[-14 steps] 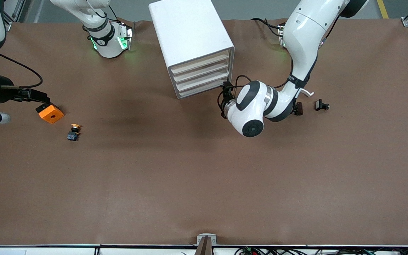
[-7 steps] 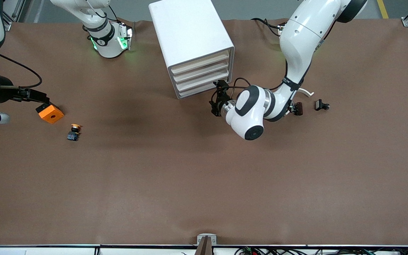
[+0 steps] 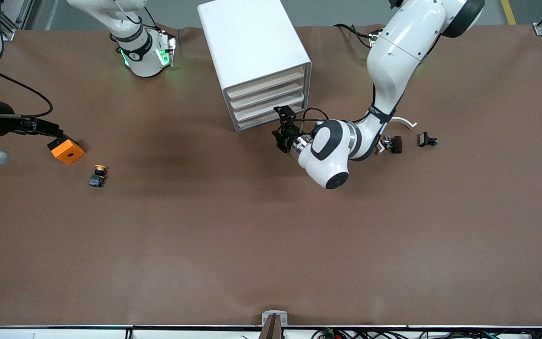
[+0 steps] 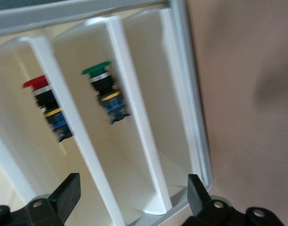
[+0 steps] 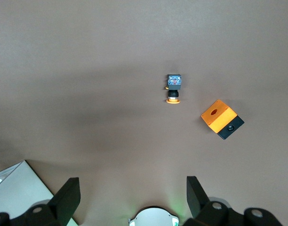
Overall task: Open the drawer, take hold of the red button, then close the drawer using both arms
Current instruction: 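Grasp the drawer handle with the left gripper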
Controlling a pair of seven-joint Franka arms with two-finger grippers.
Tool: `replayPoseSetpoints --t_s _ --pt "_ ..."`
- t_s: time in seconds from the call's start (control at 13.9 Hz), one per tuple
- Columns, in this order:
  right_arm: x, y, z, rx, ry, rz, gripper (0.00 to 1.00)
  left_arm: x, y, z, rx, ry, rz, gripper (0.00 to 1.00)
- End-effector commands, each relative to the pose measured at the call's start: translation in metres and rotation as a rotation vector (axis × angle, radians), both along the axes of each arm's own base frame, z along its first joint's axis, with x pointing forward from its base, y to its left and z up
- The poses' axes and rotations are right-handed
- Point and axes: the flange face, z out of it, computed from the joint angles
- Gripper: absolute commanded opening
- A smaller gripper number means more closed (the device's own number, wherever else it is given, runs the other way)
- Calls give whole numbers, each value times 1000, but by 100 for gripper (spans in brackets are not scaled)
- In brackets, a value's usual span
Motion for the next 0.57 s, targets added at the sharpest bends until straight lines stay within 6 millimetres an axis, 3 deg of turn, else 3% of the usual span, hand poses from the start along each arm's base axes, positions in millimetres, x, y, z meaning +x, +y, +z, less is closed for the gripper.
replayPoseSetpoints --t_s 0.0,0.22,0.5 --pt "0 0 2 -2 4 -2 100 -8 -9 1 38 98 24 100" --pt "0 -1 2 -1 4 -5 100 -18 -18 -3 88 147 31 94" --pt "1 -1 2 -1 3 -5 100 -32 -22 -14 99 227 5 68"
